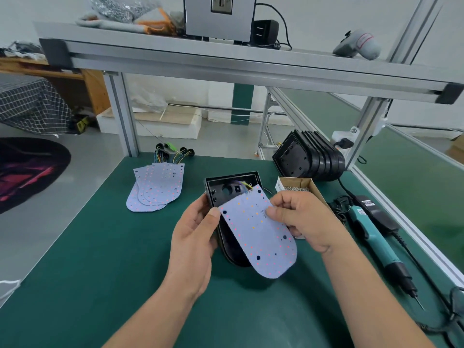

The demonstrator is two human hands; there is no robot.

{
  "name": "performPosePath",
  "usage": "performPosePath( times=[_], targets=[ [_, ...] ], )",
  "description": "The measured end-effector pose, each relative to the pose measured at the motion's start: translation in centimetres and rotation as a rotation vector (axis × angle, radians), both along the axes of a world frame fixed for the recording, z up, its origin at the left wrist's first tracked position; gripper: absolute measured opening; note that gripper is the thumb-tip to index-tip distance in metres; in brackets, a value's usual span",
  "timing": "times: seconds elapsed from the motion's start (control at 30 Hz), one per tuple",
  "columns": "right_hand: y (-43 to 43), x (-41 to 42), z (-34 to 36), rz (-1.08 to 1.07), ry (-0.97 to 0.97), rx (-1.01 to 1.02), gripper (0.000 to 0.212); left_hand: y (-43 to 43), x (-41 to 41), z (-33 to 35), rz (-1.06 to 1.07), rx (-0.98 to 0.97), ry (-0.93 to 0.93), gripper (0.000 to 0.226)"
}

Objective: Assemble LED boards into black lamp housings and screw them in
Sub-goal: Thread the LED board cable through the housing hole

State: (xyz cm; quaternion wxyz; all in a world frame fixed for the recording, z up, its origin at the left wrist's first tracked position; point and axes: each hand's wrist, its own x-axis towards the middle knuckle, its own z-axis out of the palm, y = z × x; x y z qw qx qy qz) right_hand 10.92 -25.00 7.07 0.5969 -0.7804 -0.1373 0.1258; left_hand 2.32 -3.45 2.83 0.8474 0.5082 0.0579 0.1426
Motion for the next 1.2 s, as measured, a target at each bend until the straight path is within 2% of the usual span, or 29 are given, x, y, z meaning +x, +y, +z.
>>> performPosePath(
  times=[0.13,0.33,0.43,0.63,0.9,1.03,1.2],
  targets=[
    [1.4,-0.5,0.0,-0.070,-0.073,0.001,0.006,-0.1,0.0,0.1,-0.002,0.051,-0.002,0.035],
    [2.6,-1.1,-0.3,-0.123,-0.199,-0.012,0.006,0.5,0.2,0.1,0.016,0.078,0.006,0.035],
    [3.2,-1.3,-0.3,-0.188,-0.282,-0.042,0.009,0.3,0.2,0.3,0.017,0.078,0.008,0.042],
    [4.2,-1.7,-0.5,-0.299,-0.400,-0.096,0.011,-0.1,0.4,-0.3,0.027,0.173,0.012,0.040],
    [3.7,-1.9,-0.1,-0.198,-0.475,-0.366,0.015,-0.2,0.5,-0.3,0.052,0.223,0.044,0.044],
    [4.0,-2.2,0.4,-0.202,-0.589,-0.477,0.020,-0.3,0.4,0.0,0.087,0.239,0.029,0.042],
    [4.2,-2.1,0.0,-0.245,-0.640,-0.479,0.027,0.2,0.5,-0.2,0.152,0.243,0.018,0.042]
  ],
)
